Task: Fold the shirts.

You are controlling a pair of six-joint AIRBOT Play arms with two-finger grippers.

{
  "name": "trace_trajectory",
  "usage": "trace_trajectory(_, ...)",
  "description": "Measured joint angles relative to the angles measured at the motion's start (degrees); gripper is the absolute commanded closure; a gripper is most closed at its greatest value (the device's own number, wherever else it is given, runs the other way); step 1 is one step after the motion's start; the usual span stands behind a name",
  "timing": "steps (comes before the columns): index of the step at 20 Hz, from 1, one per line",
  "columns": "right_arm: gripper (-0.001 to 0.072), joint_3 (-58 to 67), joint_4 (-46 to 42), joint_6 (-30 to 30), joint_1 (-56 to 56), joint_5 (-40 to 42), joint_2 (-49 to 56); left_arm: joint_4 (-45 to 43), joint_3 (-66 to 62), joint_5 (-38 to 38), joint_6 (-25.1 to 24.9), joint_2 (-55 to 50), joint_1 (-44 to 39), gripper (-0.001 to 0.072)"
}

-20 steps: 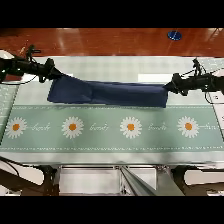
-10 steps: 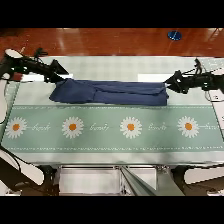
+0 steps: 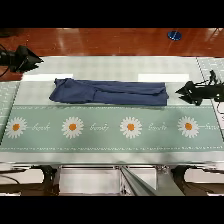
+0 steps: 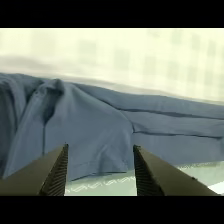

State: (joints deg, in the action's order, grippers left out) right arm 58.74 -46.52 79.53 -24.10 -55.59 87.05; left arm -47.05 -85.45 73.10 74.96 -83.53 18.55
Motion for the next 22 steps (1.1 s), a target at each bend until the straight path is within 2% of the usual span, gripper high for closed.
trace_trajectory(5, 0.0307, -2.3, 9.7, -3.5, 5.3, 3.7, 4.5, 1.0, 15.9, -5.1, -5.5, 9.8, -7.5, 0.0203)
trace_trajectory(6, 0.0346, -2.2, 11.5, -3.8, 6.6, 4.2, 5.5, 1.3, 17.7, -5.4, -6.0, 10.3, -9.1, 0.0203)
trace_trajectory(7, 0.0490, -1.9, 12.2, -4.1, 7.9, 4.5, 6.3, 1.2, 19.0, -5.5, -6.3, 10.5, -10.5, 0.0203)
trace_trajectory(8, 0.0691, -1.6, 12.3, -4.4, 9.3, 5.0, 7.0, 1.4, 19.8, -6.0, -6.7, 10.5, -11.8, 0.0204)
trace_trajectory(9, 0.0688, -1.0, 12.3, -4.8, 10.6, 5.4, 7.5, 1.4, 20.5, -6.6, -7.0, 10.3, -13.0, 0.0209)
trace_trajectory(10, 0.0689, -0.2, 12.5, -5.6, 12.0, 5.5, 7.8, 1.3, 21.0, -7.3, -7.1, 10.1, -14.1, 0.0274)
trace_trajectory(12, 0.0689, 1.1, 13.0, -6.6, 14.1, 4.5, 7.2, 1.4, 21.6, -8.5, -7.5, 9.8, -15.8, 0.0686)
trace_trajectory(16, 0.0689, 1.8, 6.8, -4.2, 18.2, 1.5, -0.8, 1.5, 22.1, -8.7, -7.9, 9.6, -17.6, 0.0685)
trace_trajectory(18, 0.0689, 0.7, 0.4, -0.6, 20.4, -0.3, -8.0, 1.7, 22.2, -9.2, -7.9, 9.5, -19.4, 0.0685)
trace_trajectory(22, 0.0689, -3.5, -8.2, 6.3, 24.3, -3.1, -26.3, 2.1, 22.0, -15.9, -4.9, 7.7, -27.8, 0.0685)
